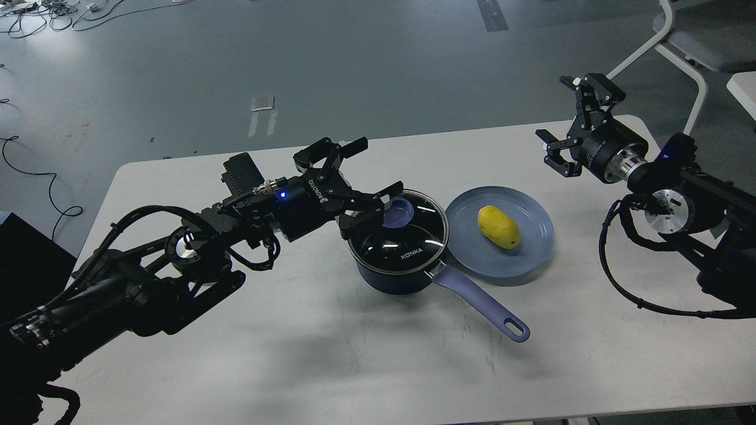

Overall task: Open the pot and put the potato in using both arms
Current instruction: 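Move the left gripper over the saucepan toward the glass lid knob, then close the left gripper on the glass lid's knob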

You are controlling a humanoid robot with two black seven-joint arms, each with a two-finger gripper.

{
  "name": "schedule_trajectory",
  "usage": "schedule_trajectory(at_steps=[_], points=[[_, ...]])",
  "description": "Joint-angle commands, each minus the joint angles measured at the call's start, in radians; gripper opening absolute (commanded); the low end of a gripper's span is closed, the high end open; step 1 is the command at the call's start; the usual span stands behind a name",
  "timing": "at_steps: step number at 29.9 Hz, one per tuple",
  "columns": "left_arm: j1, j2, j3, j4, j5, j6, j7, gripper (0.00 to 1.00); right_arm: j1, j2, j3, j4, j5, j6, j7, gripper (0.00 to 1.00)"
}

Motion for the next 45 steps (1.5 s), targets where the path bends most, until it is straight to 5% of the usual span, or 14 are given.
schedule_trajectory(at_steps=[1, 45], points=[[-0.068, -0.011, 0.1, 0.032, 0.001, -0.004, 0.0, 0.99, -0.006, 0.001, -0.003, -0.002, -0.002, -0.006, 0.0, 1.0], [0.006, -0.161, 0.146, 0.199, -0.051, -0.058, 0.0, 0.99, -0.018, -0.005, -0.015, -0.037, -0.003, -0.008, 0.0, 1.0]])
